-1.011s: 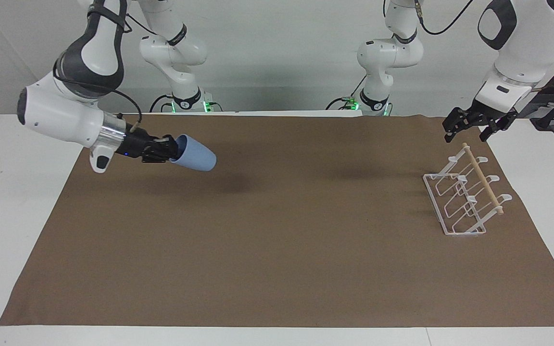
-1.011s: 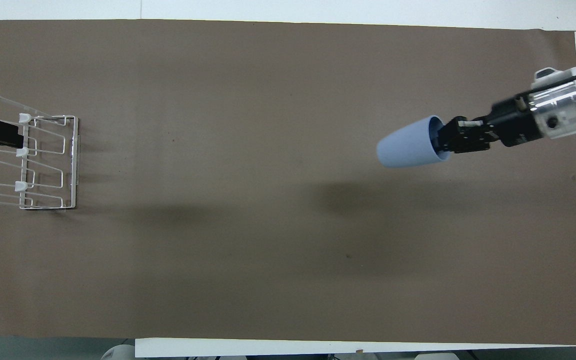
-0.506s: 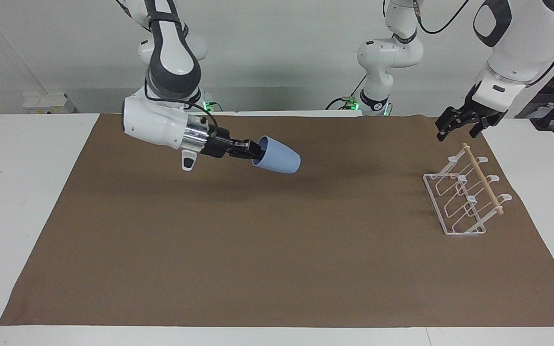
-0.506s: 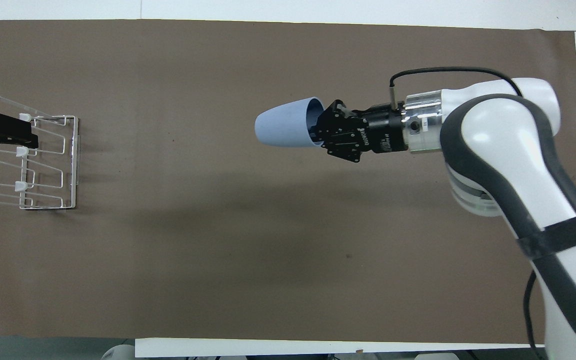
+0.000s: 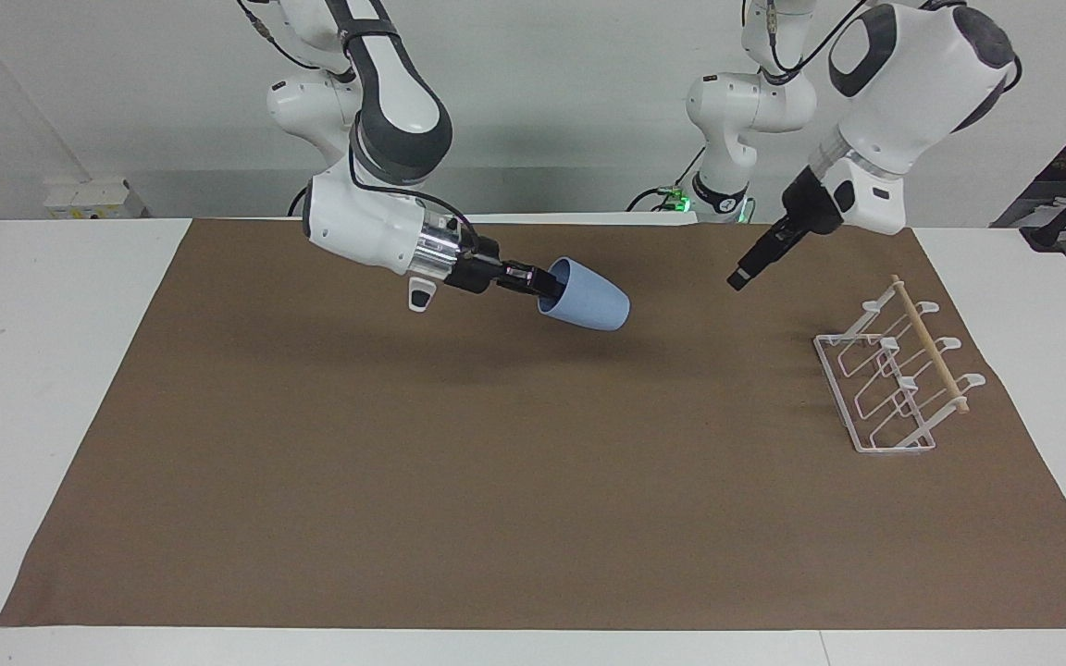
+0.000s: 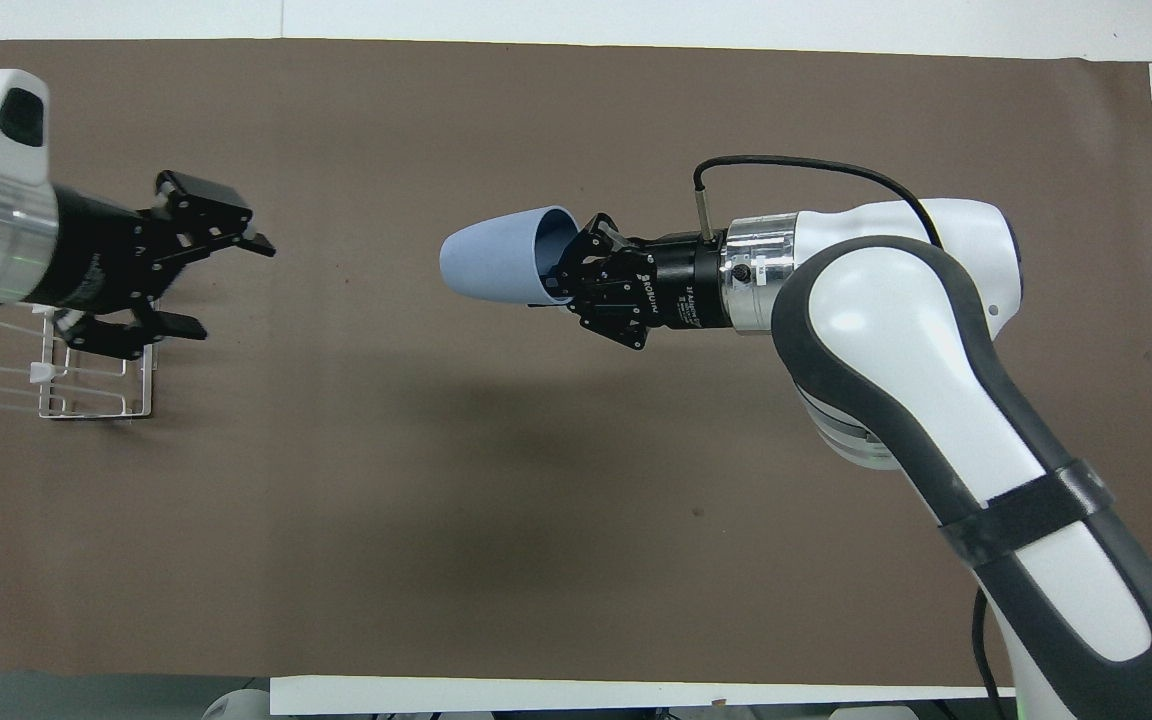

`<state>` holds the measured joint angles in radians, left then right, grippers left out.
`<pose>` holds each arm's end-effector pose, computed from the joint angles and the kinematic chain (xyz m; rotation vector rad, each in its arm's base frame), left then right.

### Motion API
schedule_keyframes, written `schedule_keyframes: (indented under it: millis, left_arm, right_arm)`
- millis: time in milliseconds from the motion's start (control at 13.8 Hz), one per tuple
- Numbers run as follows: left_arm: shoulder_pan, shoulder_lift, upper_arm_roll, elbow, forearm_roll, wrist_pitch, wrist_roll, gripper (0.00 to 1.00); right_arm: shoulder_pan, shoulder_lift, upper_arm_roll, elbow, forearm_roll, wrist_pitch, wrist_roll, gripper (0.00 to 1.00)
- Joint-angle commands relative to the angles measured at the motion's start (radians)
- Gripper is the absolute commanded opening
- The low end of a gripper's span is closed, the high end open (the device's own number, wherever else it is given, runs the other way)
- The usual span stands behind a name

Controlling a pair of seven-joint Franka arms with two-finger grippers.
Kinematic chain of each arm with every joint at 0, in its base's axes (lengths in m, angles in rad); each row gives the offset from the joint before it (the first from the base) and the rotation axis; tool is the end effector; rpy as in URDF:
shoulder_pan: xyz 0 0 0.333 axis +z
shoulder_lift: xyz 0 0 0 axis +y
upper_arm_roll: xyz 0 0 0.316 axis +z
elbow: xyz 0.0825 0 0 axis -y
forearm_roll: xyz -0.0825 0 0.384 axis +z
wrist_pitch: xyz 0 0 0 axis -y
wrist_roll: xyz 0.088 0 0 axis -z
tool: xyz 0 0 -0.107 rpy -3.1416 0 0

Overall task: Hang cup on cup holder
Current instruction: 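Carry the cup toward center with the right gripper while the left gripper approaches, then grasp the cup body with the left gripper from the right gripper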

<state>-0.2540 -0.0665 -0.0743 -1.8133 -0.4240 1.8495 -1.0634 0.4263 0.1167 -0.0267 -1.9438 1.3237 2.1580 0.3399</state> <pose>0.5132 -0.2102 0.5770 2.5173 1.1122 -0.2570 0.5454 0.2733 0.4583 -1.9253 0.7031 0.3716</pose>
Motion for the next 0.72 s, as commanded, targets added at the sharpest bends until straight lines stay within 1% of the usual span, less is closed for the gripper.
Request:
schedule_keyframes:
  millis: [0, 72, 144, 289, 506, 650]
  left_arm:
    - [-0.092, 0.010, 0.010, -0.050, -0.131, 0.146, -0.229, 1.00]
    - [-0.140, 0.028, 0.010, -0.055, -0.159, 0.208, -0.274, 1.00]
    - [-0.165, 0.051, 0.010, -0.052, -0.165, 0.238, -0.311, 1.00]
    - [-0.189, 0.083, 0.010, -0.046, -0.202, 0.270, -0.337, 1.00]
    - [-0.208, 0.116, 0.008, -0.047, -0.202, 0.356, -0.403, 1.00]
    - [-0.222, 0.125, 0.010, -0.047, -0.202, 0.375, -0.421, 1.00]
  right_arm:
    - [0.028, -0.015, -0.001, -0.035, 0.052, 0.040, 0.013, 0.00]
    - [0.031, -0.008, -0.001, -0.035, 0.066, 0.043, 0.014, 0.00]
    - [0.043, -0.006, -0.001, -0.035, 0.069, 0.045, 0.021, 0.00]
    - [0.046, -0.005, -0.001, -0.035, 0.069, 0.046, 0.037, 0.00]
    - [0.051, -0.005, -0.001, -0.035, 0.069, 0.059, 0.039, 0.00]
    - [0.051, -0.005, -0.001, -0.035, 0.069, 0.059, 0.039, 0.00]
